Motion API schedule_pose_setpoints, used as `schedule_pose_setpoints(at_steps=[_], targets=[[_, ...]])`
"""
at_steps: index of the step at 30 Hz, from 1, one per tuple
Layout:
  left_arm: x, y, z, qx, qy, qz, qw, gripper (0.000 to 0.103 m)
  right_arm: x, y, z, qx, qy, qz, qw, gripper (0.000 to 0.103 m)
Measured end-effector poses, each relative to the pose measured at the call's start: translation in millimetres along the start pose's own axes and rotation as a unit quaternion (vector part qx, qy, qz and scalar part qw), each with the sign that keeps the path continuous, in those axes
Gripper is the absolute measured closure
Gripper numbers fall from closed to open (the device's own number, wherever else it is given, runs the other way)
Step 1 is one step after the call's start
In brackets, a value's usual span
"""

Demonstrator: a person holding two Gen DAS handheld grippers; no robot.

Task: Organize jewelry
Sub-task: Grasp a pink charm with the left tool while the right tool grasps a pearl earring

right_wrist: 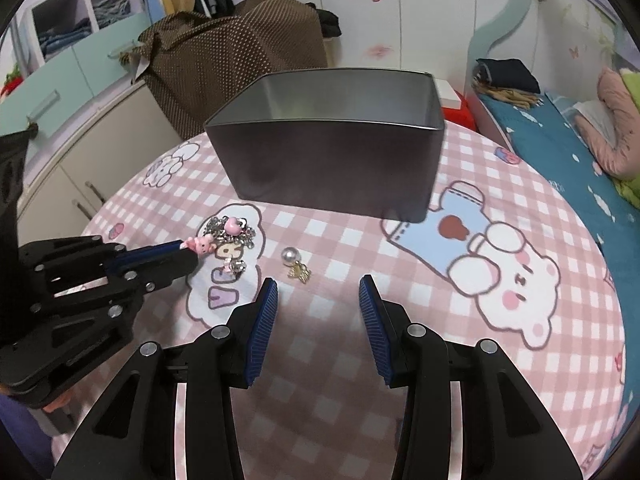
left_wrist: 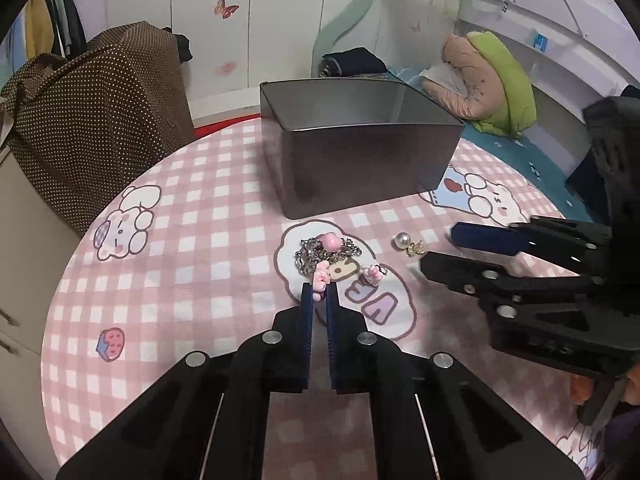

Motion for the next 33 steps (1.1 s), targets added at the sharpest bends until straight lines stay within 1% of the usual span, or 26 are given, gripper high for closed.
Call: schedule_pose_setpoints(at_steps=[6, 12, 14, 15, 16, 18, 19, 22, 26, 28, 31, 32, 33], targets=[[5.9, 14.2, -1.4, -0.012, 0.011, -0.008, 0.9998, 0.098, 3.0, -8.8, 8.2, 0.000, 0.014, -0.009, 1.000, 0.061], [10.8, 19.1, -6.7, -0.011, 0.018, -0.012, 0.9997, 0.098, 13.0, -16.2, 12.7, 0.001, 0.040, -0.012, 0.999, 0.062], [11.5, 19.6, -9.5, -0.007, 0.019, -0.017, 0.9996, 0.098, 16.4, -18.2, 13.6, 0.001, 0.049, -0.014, 0.999, 0.069], [11.3, 20.2, -11.0, -0.004, 0.020, -0.019, 0.9996, 0.098, 17.6, -18.8, 14.2, 0.000, 0.055, -0.013, 0.998, 0.074], [12.0, 19.5, -12.8, 0.000, 0.022, -0.021, 0.9995, 0.098, 20.4, -19.2, 14.2, 0.001, 0.057, -0.007, 0.998, 0.083], [14.3, 19.3, -15.2, 0.002, 0.023, -0.017, 0.9996, 0.098, 24.8, -19.0, 13.7, 0.001, 0.065, -0.006, 0.998, 0.090], [15.8, 18.9, -16.8, 0.005, 0.026, -0.016, 0.9995, 0.098, 25.9, -18.3, 13.3, 0.001, 0.068, -0.007, 0.998, 0.091], [18.0, 18.5, -20.7, 0.014, 0.038, -0.023, 0.9989, 0.097, 25.4, -14.6, 11.1, -0.001, 0.066, -0.010, 0.998, 0.091], [21.5, 17.5, -19.9, 0.009, 0.050, -0.020, 0.9985, 0.096, 19.8, -9.1, 8.3, -0.003, 0.054, -0.015, 0.998, 0.091], [20.3, 16.1, -18.5, 0.010, 0.048, -0.020, 0.9986, 0.096, 17.6, -6.7, 6.8, -0.002, 0.048, -0.013, 0.999, 0.091], [15.6, 13.9, -16.1, 0.013, 0.038, -0.024, 0.9989, 0.087, 15.3, -1.2, 4.5, -0.003, 0.043, -0.010, 0.999, 0.091], [13.9, 13.4, -15.5, 0.013, 0.038, -0.027, 0.9988, 0.082, 14.8, 0.5, 4.1, -0.004, 0.041, -0.009, 0.999, 0.091], [12.9, 12.6, -14.9, 0.013, 0.036, -0.027, 0.9989, 0.081, 14.3, 2.3, 3.9, -0.005, 0.040, -0.008, 0.999, 0.091]])
Point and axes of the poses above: each gripper's, at about its wrist camera, not at the fingertips, and y roughly against the way its jaws point, x to its left, z to its top, the point moved 9 cm from there along -y, roughly the way its jaws point, and after that the axes turned 9 degrees about -x, right-handed, at the moved point
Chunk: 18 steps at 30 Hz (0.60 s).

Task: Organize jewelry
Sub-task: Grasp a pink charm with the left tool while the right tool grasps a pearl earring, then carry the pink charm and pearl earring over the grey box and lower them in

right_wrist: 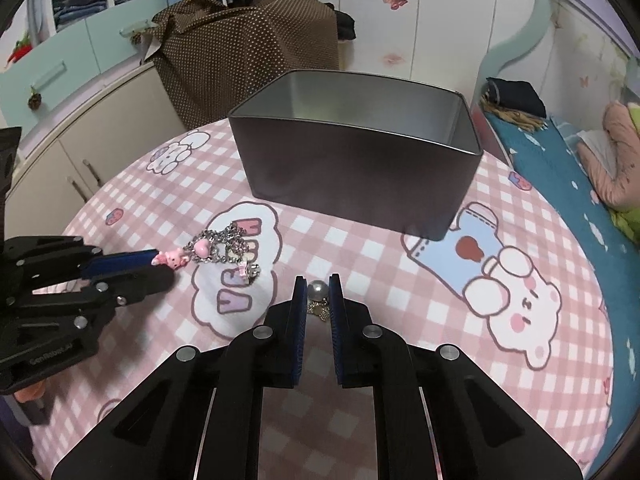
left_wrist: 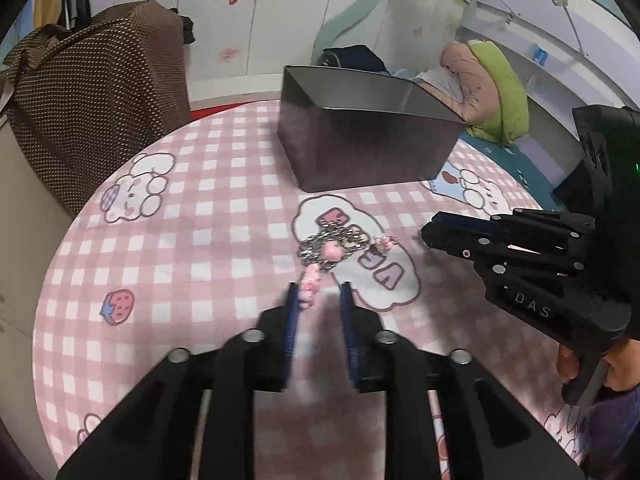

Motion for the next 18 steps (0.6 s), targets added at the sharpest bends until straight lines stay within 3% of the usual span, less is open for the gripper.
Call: schedule_pose_setpoints(at_steps=[2, 3, 11, 15, 18], targets=[[-1.7, -2.4, 1.2, -0.002, -0.014, 0.015, 0.9998, 0.084, -1.3, 3.0, -0.2, -0.002, -0.002, 0.000, 1.000, 0.091], [-1.8, -2.8, 1.1, -0.001, -0.021, 0.024, 0.9995, 0.097, -2.2, 4.3, 0.1, -0.002, -0.002, 0.000, 1.000, 0.091], [-15.1, 19.3, 15.8, -0.028, -0.063, 0.019, 0.9974, 0.097, -14.4, 19.1, 1.1, -0.014, -0.020, 0.000, 1.000, 0.091], [-25.4, 35.6, 31.9, -0.049, -0.056, -0.011, 0.9972, 0.097, -16.2, 27.1, 6.4, -0.023, -0.030, 0.008, 0.999, 0.091], [-26.0, 33.0, 32.3, -0.037, -0.055, -0.009, 0.9977, 0.097, -17.8, 33.6, 9.4, -0.029, -0.033, 0.011, 0.999, 0.091]])
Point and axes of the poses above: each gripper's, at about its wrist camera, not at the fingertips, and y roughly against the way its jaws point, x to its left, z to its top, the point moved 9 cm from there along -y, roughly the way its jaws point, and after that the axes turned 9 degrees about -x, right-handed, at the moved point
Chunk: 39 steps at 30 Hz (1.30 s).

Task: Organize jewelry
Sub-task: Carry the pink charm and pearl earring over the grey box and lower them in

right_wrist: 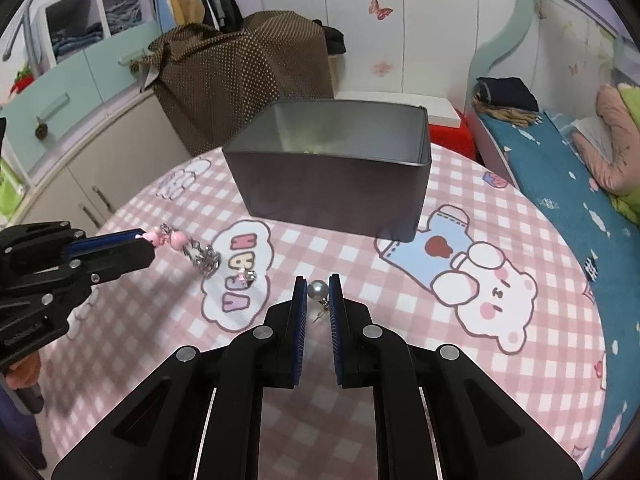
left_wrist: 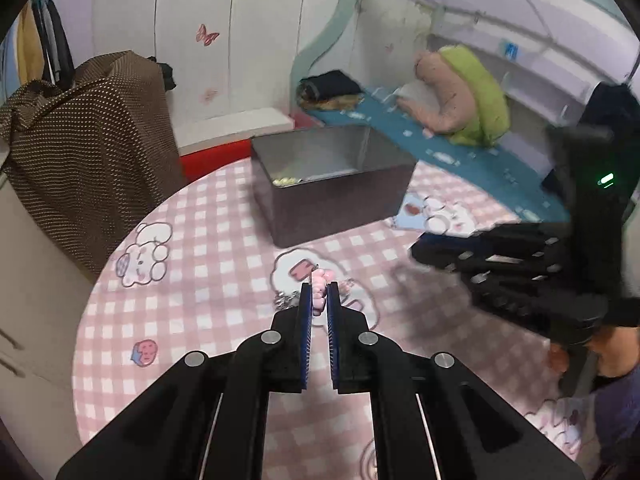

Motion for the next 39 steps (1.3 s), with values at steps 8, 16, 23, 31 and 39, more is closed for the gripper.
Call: schedule_pose_setpoints(at_steps=[8, 16, 23, 31, 39], targets=[[10.4, -27.1, -43.1, 0.083, -0.028, 0.046, 0.9950, 0.097, -1.6, 5.0, 0.2, 0.001, -0.003, 0.002, 1.000, 0.091], [21.6, -6.4, -33.9, 0.054, -0.006, 0.035, 0.9979, 0.097, 2.8, 3.6, 0.9, 0.000, -0.005, 0.009, 1.000, 0.091], [19.4, 4.7, -16.1, 0.026, 0.007, 0.022, 0.9994, 0.097, 8.3, 4.1, 9.1, -0.011, -0.007, 0.011, 1.000, 0.091], [1.5, -5.3, 46.7, -0.027, -0.001, -0.009, 0.9996, 0.097, -0.1, 12.0, 59.0, -0.057, -0.011, 0.004, 0.998, 0.091], [3.5, -48.3, 92.0, -0.028, 0.030, -0.027, 0.9988, 0.097, -16.1, -6.8, 101.0, -0.072, -0.029, 0.003, 0.997, 0.091]])
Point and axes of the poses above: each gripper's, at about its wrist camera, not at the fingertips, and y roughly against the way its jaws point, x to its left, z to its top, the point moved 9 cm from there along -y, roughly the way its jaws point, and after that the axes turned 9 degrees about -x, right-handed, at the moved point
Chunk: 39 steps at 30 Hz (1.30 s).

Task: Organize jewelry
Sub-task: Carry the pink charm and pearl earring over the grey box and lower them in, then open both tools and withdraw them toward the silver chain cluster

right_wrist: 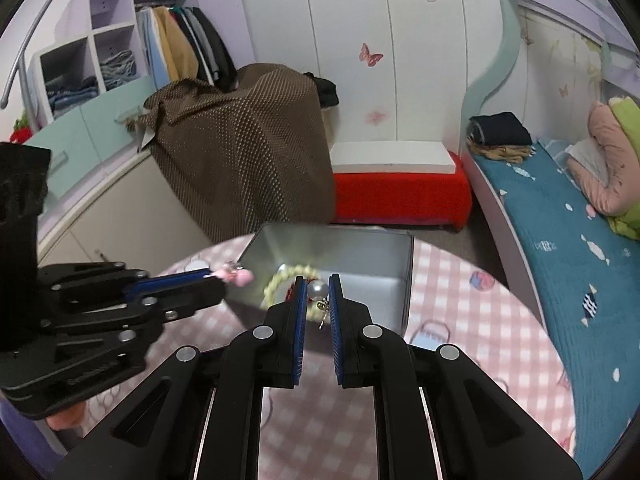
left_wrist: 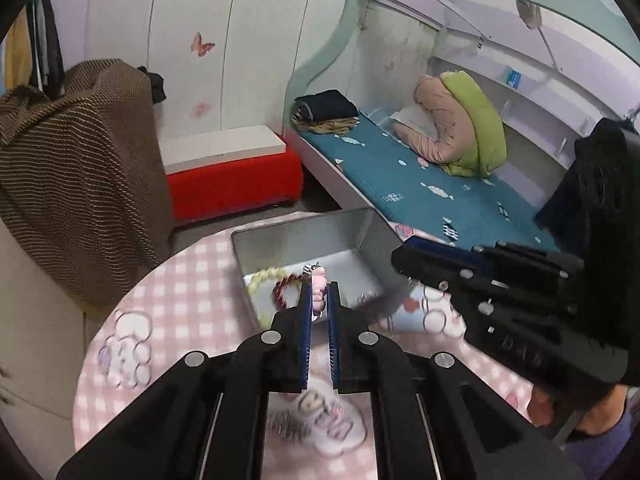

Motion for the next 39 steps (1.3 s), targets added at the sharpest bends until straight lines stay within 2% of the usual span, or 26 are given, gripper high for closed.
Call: schedule_pose_setpoints(at_steps=[8, 11, 14, 22, 27, 30, 31, 33, 36, 39], targets=[[15.6, -40.5, -9.0, 0.036, 0.046, -0.006, 0.9983, 0.096, -16.9, -32.9, -6.5, 0.029, -0.039, 0.011, 0.999, 0.091], [18.3, -43.3, -11.6, 0.039, 0.050, -0.004, 0.9980, 0.096, -17.8, -37.4, -11.0, 0.034, -0.040, 0.011, 0.999, 0.091], [19.5, -43.2, -12.7, 0.040, 0.051, -0.002, 0.9979, 0.084, -20.1, -40.3, -14.9, 0.039, -0.043, 0.012, 0.998, 0.091], [17.5, -32.1, -10.4, 0.029, 0.050, -0.002, 0.9983, 0.083, -22.0, -40.6, -20.1, 0.044, -0.058, 0.017, 0.997, 0.089], [16.0, -12.1, -9.5, 0.007, 0.047, -0.002, 0.9988, 0.062, -20.3, -29.3, -18.6, 0.040, -0.057, 0.016, 0.997, 0.089], [14.4, 3.4, -8.0, -0.006, 0.041, 0.002, 0.9991, 0.053, -14.9, -14.1, -17.2, 0.031, -0.050, 0.017, 0.998, 0.088], [14.4, 9.6, -9.0, -0.011, 0.039, 0.006, 0.9992, 0.051, -12.4, -9.1, -17.0, 0.029, -0.046, 0.016, 0.998, 0.086], [15.1, 20.4, -9.9, -0.023, 0.036, 0.015, 0.9990, 0.040, -6.6, 1.4, -17.8, 0.025, -0.038, 0.015, 0.999, 0.080], [16.5, 36.1, -14.9, -0.037, 0.028, 0.027, 0.9986, 0.035, 1.6, 14.9, -20.0, 0.018, -0.024, 0.008, 1.000, 0.073], [19.2, 44.3, -24.9, -0.034, 0.019, 0.038, 0.9985, 0.034, 8.0, 26.8, -25.8, 0.015, -0.014, 0.003, 1.000, 0.072]])
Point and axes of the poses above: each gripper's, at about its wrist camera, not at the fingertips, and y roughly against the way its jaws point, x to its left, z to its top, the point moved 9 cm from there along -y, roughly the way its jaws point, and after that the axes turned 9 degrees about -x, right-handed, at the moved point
